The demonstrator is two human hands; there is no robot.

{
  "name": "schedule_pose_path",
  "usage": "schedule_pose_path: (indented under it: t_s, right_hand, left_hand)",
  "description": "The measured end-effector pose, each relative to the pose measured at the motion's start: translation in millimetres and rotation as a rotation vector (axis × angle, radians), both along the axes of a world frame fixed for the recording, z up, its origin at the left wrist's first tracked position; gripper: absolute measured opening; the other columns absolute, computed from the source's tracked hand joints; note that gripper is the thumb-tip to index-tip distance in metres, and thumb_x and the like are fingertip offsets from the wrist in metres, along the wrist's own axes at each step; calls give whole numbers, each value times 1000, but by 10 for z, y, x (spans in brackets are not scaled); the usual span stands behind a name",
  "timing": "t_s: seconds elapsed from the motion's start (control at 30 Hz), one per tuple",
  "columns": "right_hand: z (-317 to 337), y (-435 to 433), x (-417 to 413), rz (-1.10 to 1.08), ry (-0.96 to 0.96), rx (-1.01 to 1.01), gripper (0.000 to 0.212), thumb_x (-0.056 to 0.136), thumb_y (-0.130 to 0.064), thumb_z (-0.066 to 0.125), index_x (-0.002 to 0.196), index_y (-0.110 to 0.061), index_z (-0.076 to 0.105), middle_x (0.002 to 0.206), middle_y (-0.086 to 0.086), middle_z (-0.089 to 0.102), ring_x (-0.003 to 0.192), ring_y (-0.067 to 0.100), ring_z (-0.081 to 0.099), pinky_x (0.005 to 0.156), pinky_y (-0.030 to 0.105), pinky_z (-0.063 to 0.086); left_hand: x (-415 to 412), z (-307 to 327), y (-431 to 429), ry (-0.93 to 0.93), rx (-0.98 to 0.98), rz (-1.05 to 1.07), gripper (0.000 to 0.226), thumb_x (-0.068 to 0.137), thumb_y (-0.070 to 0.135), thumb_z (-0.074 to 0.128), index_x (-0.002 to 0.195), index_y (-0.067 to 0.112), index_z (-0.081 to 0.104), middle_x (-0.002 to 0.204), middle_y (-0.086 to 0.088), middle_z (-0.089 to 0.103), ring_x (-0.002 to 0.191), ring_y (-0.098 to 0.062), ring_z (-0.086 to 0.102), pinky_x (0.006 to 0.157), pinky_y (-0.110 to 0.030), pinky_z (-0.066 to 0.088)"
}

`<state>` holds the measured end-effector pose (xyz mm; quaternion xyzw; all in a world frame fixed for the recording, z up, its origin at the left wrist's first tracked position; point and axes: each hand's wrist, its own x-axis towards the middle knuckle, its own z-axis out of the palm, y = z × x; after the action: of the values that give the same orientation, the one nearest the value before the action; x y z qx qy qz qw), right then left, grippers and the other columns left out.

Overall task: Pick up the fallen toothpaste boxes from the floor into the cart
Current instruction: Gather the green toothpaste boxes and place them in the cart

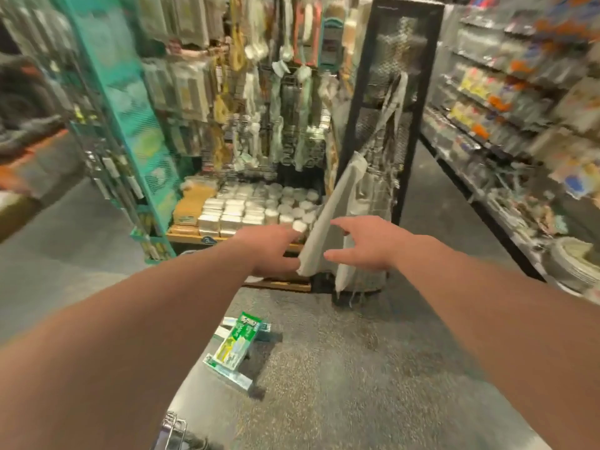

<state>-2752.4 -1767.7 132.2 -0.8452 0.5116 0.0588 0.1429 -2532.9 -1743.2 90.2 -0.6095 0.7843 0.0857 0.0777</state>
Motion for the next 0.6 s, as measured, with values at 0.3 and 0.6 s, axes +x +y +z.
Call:
schedule_pose_path:
  t_s: [0.3,0.6]
  right_hand:
    - [-346,-1512,875,466,6,22,86,90,-65,58,158,-21,28,157,4,41,140,24,42,114,38,36]
    - [-739,-1919,2090,960,49,127,89,87,-66,60,156,-18,30,152,8,47,135,26,48,108,32,38]
  left_hand:
    - [632,-406,-504,16,24,502,64,91,66,50,143,29,47,133,5,59,117,-22,60,92,-45,55]
    - [731,-693,-169,52,96,957,64,94,61,49,148,26,42,142,-1,56,128,-25,54,97,-41,49]
